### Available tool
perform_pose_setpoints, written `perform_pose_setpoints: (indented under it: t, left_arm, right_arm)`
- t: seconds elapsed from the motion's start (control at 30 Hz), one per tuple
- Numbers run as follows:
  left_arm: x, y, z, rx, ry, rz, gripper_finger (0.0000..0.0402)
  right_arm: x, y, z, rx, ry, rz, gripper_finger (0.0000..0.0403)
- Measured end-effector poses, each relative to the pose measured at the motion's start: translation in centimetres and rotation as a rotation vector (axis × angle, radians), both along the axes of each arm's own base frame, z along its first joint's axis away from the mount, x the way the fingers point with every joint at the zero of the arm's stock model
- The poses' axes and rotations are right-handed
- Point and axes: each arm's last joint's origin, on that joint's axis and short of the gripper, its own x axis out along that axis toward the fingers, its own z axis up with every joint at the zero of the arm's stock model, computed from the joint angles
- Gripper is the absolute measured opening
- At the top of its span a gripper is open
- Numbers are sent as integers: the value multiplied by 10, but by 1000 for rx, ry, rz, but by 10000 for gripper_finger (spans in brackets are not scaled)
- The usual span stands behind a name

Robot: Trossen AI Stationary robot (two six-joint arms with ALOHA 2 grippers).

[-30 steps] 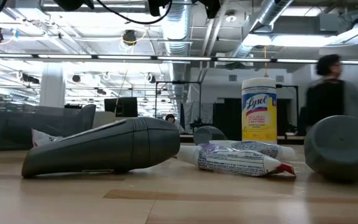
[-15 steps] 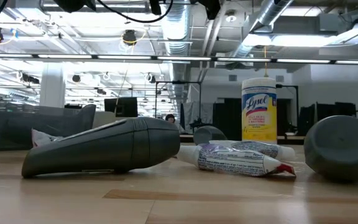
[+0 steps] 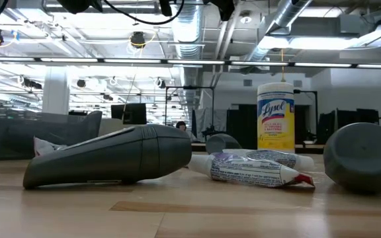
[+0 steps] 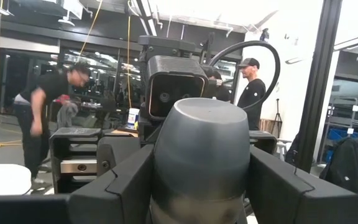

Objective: Pick & Place Travel size toiletries
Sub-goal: Put the deodorant into the black bin

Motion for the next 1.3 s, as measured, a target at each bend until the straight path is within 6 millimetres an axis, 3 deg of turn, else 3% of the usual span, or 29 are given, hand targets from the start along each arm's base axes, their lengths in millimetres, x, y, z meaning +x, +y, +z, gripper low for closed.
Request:
perform_pose_setpoints:
  t: [0.37,0.8,1.03,1.3]
  left_arm:
    - [0,0,0,-2,0,-1,208]
    - [-10,1,7,35,49,20,208]
    - [-34,4,12,28,253,113,207]
    - [-77,9,12,-38,509,245,207]
  right_arm:
    - [0,0,0,4,0,5,253]
    - [-2,0,-1,7,24,2,255]
    - [-21,-7,10,4,56,-23,255]
    - [-51,-16,23,7,108,-64,256]
